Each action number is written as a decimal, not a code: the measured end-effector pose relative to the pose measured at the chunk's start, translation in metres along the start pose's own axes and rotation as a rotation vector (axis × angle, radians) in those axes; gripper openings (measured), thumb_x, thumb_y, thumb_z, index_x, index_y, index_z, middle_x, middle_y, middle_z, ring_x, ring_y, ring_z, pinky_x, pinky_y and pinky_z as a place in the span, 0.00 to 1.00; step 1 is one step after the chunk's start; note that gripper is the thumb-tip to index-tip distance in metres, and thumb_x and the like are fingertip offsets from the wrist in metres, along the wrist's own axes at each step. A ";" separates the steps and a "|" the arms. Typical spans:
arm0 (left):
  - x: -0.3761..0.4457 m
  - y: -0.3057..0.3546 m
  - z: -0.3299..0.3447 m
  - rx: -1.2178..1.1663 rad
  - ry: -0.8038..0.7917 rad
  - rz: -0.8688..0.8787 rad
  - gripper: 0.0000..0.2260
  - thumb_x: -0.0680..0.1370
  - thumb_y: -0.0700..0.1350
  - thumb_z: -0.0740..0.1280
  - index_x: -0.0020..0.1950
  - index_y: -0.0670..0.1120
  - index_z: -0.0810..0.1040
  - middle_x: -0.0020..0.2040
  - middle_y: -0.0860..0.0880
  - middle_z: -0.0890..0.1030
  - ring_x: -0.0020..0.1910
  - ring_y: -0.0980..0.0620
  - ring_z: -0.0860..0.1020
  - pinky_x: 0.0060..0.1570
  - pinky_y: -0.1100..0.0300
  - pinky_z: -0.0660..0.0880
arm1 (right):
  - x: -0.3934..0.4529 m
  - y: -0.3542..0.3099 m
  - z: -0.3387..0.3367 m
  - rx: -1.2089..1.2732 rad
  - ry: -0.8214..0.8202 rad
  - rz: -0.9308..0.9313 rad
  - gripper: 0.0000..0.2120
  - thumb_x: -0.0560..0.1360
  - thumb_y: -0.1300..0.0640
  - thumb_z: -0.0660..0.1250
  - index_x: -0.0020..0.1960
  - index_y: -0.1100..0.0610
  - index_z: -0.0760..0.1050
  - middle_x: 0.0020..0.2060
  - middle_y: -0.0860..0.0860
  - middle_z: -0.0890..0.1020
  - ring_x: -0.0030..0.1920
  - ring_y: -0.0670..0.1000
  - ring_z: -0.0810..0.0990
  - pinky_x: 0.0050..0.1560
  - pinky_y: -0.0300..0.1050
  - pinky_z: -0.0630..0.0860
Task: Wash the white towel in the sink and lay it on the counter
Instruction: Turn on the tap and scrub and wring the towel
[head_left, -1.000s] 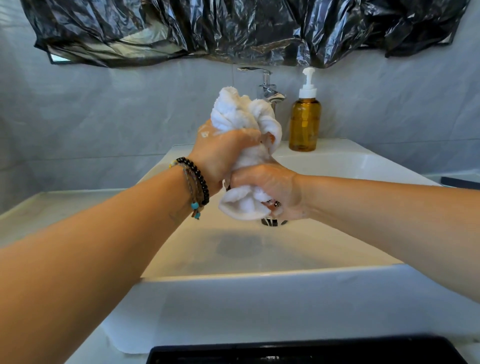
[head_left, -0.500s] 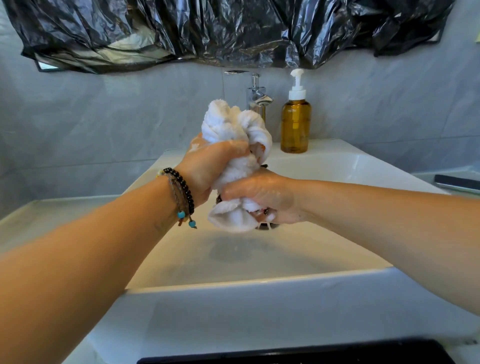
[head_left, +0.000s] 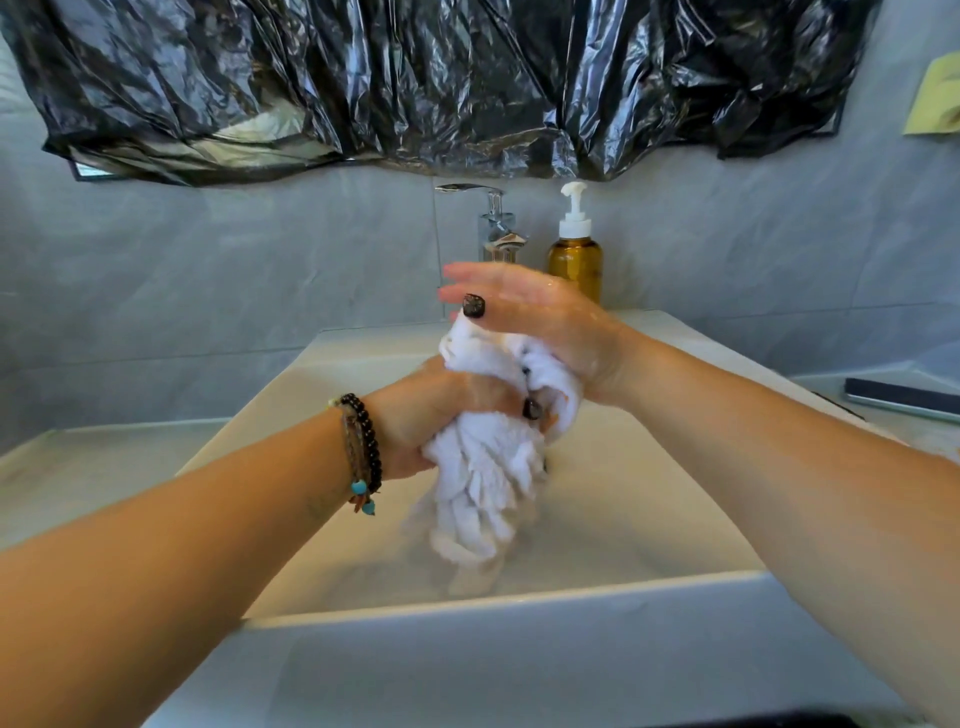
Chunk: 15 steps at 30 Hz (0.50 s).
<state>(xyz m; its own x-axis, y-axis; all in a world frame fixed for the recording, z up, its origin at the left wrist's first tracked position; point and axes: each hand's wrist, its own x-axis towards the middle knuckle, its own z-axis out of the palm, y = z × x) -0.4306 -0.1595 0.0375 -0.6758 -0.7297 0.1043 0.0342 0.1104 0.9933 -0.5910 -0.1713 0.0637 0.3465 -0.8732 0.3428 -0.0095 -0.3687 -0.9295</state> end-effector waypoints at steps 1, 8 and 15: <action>-0.001 -0.001 0.002 -0.034 -0.037 -0.043 0.06 0.67 0.39 0.68 0.42 0.43 0.83 0.38 0.44 0.83 0.36 0.50 0.82 0.37 0.60 0.80 | -0.002 -0.001 0.003 -0.026 0.009 -0.007 0.23 0.69 0.52 0.72 0.63 0.57 0.77 0.58 0.55 0.82 0.57 0.52 0.82 0.57 0.48 0.78; 0.003 -0.013 0.014 -0.076 0.041 -0.172 0.09 0.66 0.39 0.68 0.46 0.40 0.80 0.40 0.41 0.82 0.36 0.46 0.82 0.41 0.55 0.80 | -0.006 0.007 0.018 0.054 0.277 0.180 0.10 0.67 0.56 0.78 0.38 0.61 0.79 0.45 0.64 0.84 0.45 0.60 0.84 0.54 0.56 0.81; 0.009 -0.024 0.028 0.109 0.313 -0.285 0.27 0.59 0.43 0.72 0.58 0.40 0.78 0.46 0.39 0.85 0.46 0.40 0.84 0.55 0.43 0.79 | 0.002 0.021 0.024 0.077 0.490 0.375 0.18 0.65 0.62 0.70 0.20 0.54 0.69 0.22 0.51 0.71 0.30 0.56 0.71 0.37 0.48 0.68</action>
<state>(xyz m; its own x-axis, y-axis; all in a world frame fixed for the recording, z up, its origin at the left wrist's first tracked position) -0.4578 -0.1498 0.0136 -0.3911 -0.9087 -0.1463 -0.2106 -0.0665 0.9753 -0.5681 -0.1733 0.0419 -0.1383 -0.9904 -0.0037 0.0273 -0.0001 -0.9996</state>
